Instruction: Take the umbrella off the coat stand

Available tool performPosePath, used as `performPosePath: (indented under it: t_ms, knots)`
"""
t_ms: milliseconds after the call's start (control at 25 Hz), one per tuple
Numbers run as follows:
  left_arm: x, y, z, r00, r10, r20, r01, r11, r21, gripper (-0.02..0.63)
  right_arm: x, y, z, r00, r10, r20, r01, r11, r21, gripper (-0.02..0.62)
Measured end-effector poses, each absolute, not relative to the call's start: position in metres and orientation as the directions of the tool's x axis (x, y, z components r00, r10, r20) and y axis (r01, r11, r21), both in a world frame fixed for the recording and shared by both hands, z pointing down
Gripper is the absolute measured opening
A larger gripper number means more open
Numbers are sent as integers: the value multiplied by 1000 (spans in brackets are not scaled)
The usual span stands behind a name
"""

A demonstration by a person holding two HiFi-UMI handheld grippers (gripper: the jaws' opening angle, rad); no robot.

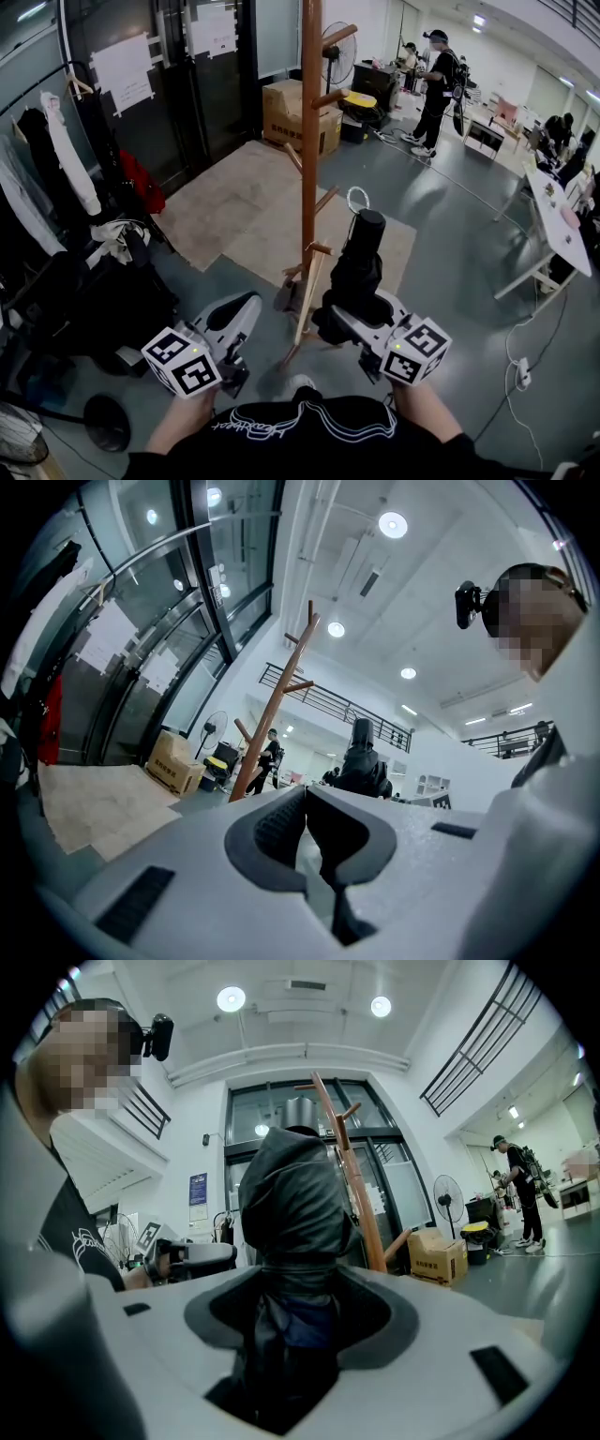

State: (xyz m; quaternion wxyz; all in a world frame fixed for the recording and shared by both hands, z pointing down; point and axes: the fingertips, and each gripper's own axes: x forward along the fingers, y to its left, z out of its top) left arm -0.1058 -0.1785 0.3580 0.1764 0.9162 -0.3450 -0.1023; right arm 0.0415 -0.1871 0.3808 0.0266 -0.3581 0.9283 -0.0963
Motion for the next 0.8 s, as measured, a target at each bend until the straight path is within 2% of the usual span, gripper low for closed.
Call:
performPosePath:
  t_ms: [800]
  knots:
    - [-96, -206, 358, 743, -667, -60, -591, -695, 410, 6, 50, -215, 377, -743, -668, 32, -661, 725, -194, 241]
